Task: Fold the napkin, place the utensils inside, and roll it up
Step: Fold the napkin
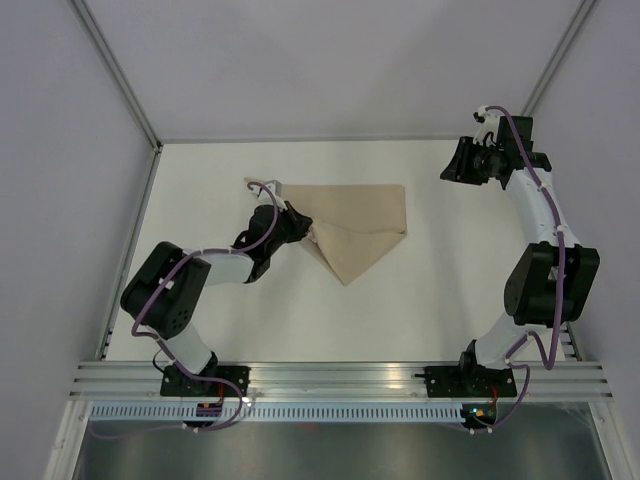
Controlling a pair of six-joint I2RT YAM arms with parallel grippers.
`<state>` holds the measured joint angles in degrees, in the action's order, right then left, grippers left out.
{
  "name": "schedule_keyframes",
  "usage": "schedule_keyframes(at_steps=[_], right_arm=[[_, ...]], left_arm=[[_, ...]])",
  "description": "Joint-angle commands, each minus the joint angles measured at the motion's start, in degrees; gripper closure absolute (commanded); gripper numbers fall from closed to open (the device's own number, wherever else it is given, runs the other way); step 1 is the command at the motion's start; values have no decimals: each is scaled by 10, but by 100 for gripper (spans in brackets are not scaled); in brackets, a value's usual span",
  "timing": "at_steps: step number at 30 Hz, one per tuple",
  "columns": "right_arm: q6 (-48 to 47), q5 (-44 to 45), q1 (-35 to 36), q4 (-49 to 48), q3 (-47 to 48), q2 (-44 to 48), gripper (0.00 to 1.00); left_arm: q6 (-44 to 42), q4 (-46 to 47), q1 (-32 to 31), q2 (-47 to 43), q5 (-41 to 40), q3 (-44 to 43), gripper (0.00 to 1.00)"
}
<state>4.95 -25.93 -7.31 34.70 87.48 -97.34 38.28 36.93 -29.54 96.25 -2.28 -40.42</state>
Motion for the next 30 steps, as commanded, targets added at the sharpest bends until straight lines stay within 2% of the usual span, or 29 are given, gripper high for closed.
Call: schedule_keyframes(at_steps=[1,30], right_arm=[[8,-11,-1,-7,4,6,60],[0,-2,5,-3,4,-1,60]], left_arm=[[32,15,13,3,19,-2,98],[63,26,56,43,42,-2,98]])
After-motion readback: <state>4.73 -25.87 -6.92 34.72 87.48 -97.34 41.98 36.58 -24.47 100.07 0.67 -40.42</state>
